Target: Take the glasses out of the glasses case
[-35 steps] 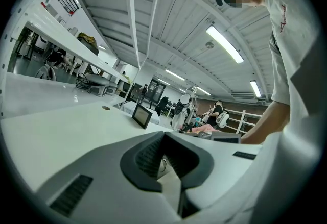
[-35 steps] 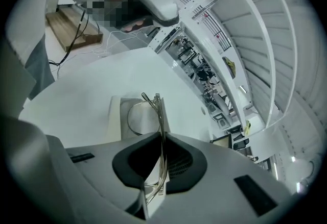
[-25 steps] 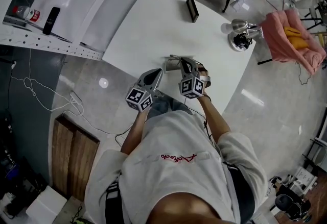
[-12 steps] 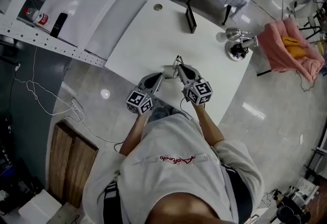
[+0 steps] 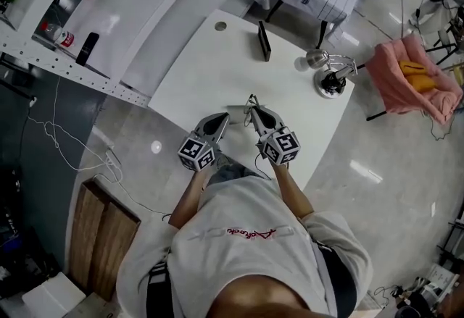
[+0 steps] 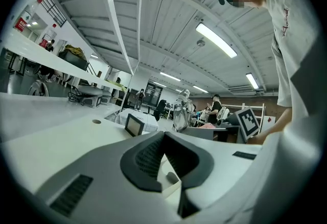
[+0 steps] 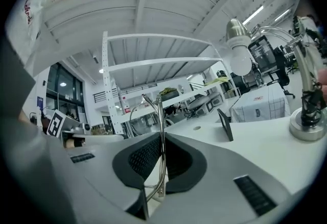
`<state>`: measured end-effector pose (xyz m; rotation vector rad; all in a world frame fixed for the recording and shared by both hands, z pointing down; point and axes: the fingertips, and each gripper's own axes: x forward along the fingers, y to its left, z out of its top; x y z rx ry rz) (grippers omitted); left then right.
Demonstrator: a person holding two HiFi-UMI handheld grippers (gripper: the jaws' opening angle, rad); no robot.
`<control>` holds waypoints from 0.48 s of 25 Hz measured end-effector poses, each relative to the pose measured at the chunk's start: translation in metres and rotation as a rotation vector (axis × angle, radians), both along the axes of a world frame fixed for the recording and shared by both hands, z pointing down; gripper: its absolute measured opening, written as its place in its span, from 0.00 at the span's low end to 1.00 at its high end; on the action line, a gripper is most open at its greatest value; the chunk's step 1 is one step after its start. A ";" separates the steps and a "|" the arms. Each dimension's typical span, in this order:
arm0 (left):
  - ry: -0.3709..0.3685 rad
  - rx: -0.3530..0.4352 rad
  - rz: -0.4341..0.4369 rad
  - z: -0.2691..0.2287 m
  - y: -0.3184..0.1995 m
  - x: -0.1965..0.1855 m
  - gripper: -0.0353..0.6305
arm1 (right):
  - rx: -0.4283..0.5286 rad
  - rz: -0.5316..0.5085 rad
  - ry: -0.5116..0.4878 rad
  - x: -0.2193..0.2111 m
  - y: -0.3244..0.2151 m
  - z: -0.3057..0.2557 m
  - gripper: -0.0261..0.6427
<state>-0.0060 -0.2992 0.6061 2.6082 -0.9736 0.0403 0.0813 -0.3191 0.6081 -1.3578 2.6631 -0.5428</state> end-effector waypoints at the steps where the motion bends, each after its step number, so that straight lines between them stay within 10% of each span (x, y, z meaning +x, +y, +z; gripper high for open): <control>1: -0.003 -0.001 -0.006 0.000 0.002 0.001 0.09 | 0.004 0.000 -0.002 0.003 0.001 -0.001 0.06; 12: -0.003 0.004 -0.037 0.002 0.023 0.007 0.09 | 0.019 -0.016 -0.005 0.013 0.018 -0.002 0.05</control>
